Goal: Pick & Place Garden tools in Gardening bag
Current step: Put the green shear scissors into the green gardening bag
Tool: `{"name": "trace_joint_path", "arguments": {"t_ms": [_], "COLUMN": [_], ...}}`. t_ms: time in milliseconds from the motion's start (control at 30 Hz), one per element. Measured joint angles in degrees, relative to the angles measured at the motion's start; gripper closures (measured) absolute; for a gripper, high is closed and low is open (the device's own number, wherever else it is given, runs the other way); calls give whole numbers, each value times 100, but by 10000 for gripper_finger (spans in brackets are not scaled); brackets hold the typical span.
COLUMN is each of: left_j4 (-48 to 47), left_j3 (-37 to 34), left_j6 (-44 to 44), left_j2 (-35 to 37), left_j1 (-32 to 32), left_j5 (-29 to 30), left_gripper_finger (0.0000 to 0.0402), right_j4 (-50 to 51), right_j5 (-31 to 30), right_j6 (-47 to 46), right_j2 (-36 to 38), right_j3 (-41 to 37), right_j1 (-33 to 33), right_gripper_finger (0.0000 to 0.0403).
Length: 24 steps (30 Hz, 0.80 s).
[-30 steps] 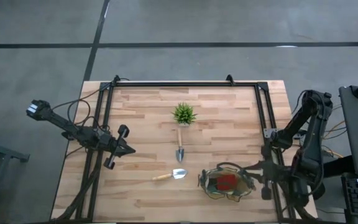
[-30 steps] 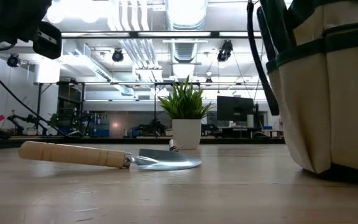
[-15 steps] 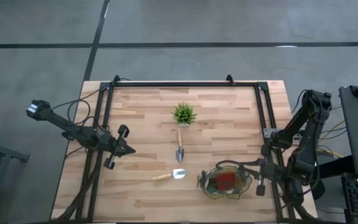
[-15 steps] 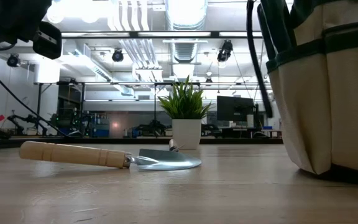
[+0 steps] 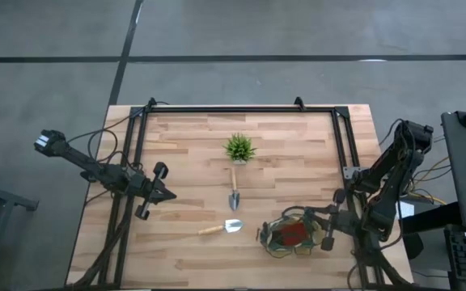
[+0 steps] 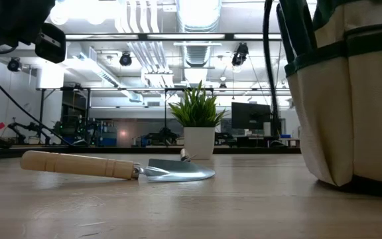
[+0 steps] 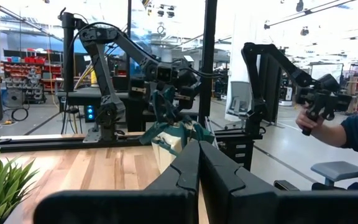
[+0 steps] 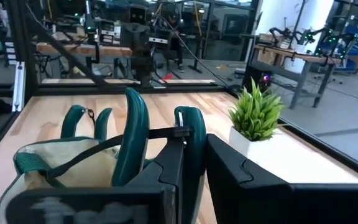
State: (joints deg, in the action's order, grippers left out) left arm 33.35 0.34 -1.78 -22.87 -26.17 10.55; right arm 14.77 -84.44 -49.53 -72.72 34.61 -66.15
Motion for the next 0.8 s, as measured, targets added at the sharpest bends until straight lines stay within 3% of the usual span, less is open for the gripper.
{"name": "trace_joint_path", "arguments": {"t_ms": [233,400,600,800], "left_j4": [0,-1,0,-1], "left_j3": [0,0,0,0], "left_j6": [1,0,2,2], "left_j2": [0,2,1,0], "left_j1": [-1,0,-1,-1], "left_j5": [1,2,0,0], "left_gripper_finger": [390,390,390,390], "right_j4": [-775,-789,-781,-783], "right_j5": [21,54,86,11], "right_j6": [561,1013,1689,1458], "right_j2": [-433,-587,-316,-259], "right_j3": [62,351,751,709], "right_j1": [167,218,-125,-575], "right_gripper_finger": [365,365,363,360]}}
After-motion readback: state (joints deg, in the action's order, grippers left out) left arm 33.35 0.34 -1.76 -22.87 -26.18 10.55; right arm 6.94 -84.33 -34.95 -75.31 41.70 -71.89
